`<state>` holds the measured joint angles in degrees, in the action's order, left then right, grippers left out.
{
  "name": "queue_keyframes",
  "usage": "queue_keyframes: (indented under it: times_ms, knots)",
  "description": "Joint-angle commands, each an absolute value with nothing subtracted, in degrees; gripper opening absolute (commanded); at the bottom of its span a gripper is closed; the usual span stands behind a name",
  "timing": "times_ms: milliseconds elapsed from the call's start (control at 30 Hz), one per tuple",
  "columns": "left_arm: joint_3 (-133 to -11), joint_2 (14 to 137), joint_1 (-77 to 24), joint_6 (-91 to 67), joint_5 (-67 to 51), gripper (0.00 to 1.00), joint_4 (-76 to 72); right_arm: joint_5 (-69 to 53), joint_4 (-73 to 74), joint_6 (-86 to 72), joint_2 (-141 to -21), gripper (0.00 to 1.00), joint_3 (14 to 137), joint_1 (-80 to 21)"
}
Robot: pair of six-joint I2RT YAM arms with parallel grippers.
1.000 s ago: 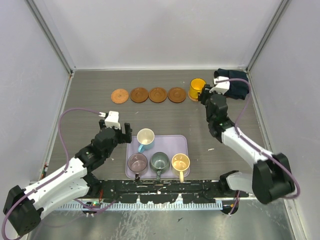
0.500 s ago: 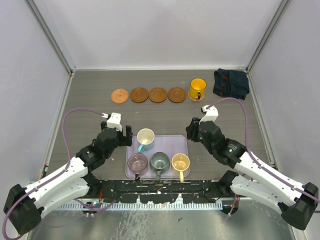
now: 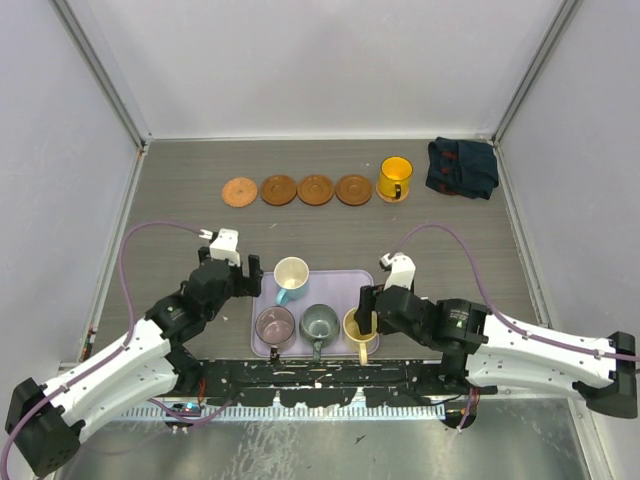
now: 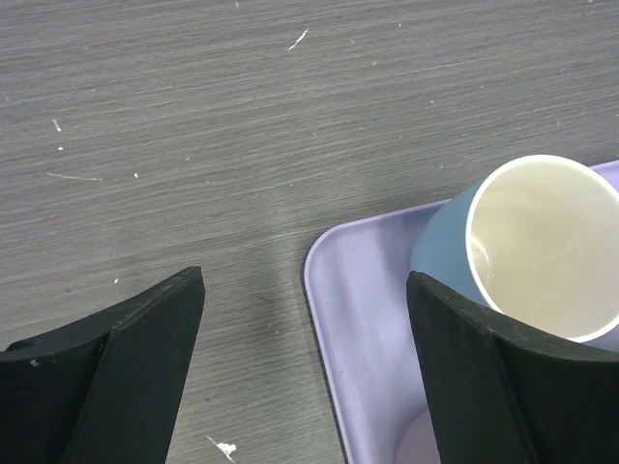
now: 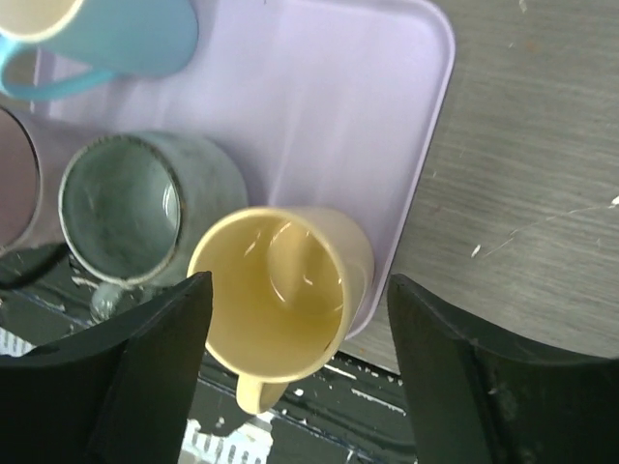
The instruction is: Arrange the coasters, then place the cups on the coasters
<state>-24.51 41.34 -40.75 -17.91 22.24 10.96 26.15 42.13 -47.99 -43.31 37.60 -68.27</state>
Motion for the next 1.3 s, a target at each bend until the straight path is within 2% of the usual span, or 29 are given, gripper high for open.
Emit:
queue_keyframes:
  times_ms: [0, 300, 433, 700, 900, 1033, 1267]
  knots:
    - [-26.4, 40.1, -40.6, -19.8, 21.8, 0.87, 11.7, 27.7, 43.1, -51.5, -43.5, 0.80, 36.9, -72.3]
    - [-25.7, 38.8, -40.5, -21.5, 22.6, 0.87, 12.7, 25.0, 41.3, -53.7, -44.8, 0.82, 34.6, -77.4]
    - [-25.7, 39.0, -40.6, -21.7, 22.6, 0.87, 12.8, 25.2, 41.4, -55.5, -49.1, 0.82, 34.6, -81.2]
    - [-25.3, 39.5, -40.6, -22.3, 21.9, 0.86, 12.6, 32.8, 47.8, -63.7, -63.1, 0.80, 39.8, -91.1]
    - [-25.2, 38.8, -40.6, -22.5, 21.7, 0.86, 13.0, 38.9, 54.9, -69.3, -66.7, 0.76, 45.7, -95.5]
    - [-24.9, 38.3, -40.6, -22.7, 21.8, 0.87, 13.2, 41.2, 55.2, -70.3, -64.1, 0.67, 46.7, -95.9]
    - [-24.6, 38.6, -40.6, -22.7, 21.7, 0.87, 12.8, 44.0, 58.2, -75.4, -59.4, 0.36, 45.7, -95.9]
